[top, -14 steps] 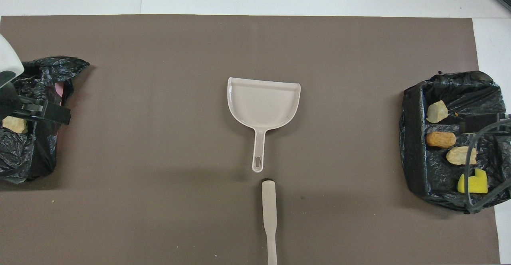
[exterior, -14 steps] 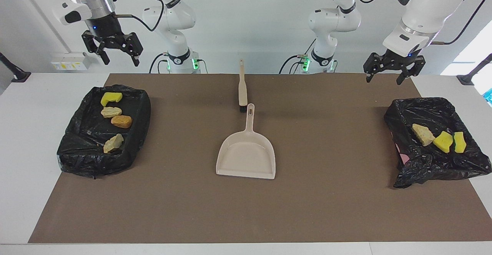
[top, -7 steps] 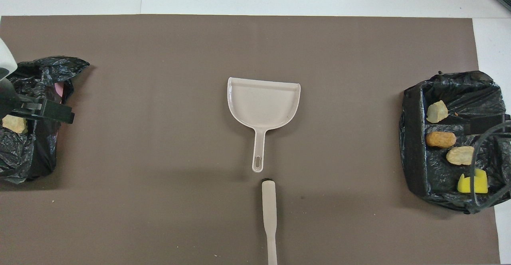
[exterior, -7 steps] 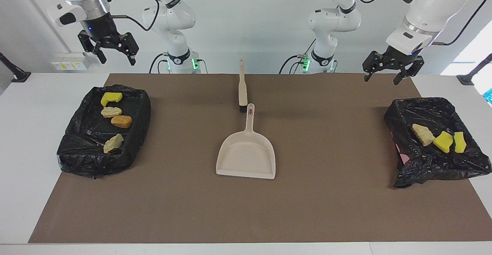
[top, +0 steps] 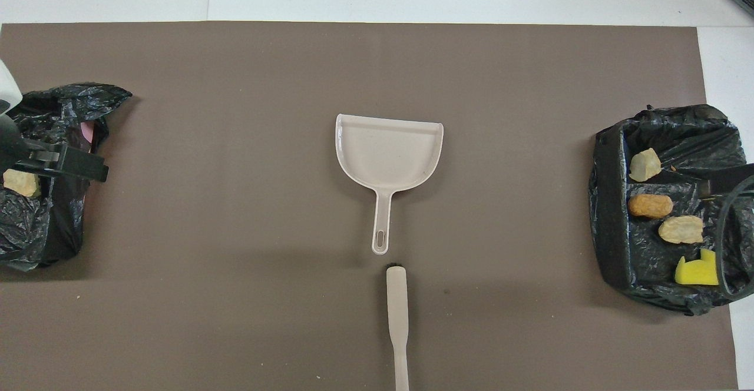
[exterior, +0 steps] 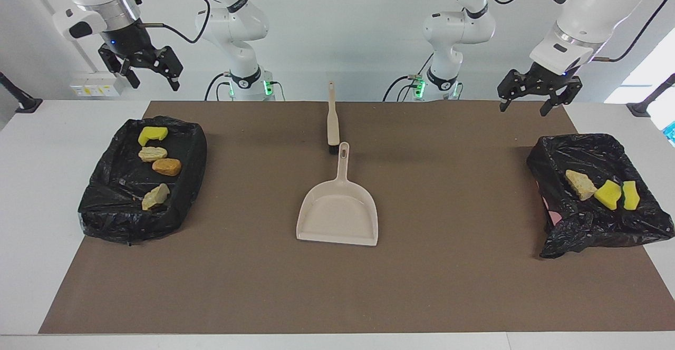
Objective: Sweep and dump trash in bin
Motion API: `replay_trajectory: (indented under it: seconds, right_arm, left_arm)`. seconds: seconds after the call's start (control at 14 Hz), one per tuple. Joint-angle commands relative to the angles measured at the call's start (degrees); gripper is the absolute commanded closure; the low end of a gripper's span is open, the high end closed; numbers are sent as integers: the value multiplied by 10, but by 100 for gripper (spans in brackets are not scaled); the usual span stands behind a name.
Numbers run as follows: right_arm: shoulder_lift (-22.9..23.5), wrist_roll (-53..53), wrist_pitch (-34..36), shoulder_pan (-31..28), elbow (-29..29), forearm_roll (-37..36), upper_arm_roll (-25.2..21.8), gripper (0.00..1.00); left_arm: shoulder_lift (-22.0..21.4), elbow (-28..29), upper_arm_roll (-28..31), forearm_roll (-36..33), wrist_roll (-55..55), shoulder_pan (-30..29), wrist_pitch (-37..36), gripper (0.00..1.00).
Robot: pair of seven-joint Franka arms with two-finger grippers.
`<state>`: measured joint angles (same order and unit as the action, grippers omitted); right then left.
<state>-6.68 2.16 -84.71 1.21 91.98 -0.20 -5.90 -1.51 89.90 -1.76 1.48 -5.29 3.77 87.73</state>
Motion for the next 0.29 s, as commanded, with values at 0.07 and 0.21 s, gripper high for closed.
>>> replay_trajectory:
  seconds: [0.07,0.21]
  right_arm:
    - [-2,-14,-9,-8,3,12,0,0]
    - [-8,-15,-10,-8,12,11,0,0]
  left_arm:
    - [-7,-1,1,5,-2,-3,-10,0]
    - [-7,-1,1,5,-2,-3,-10,0]
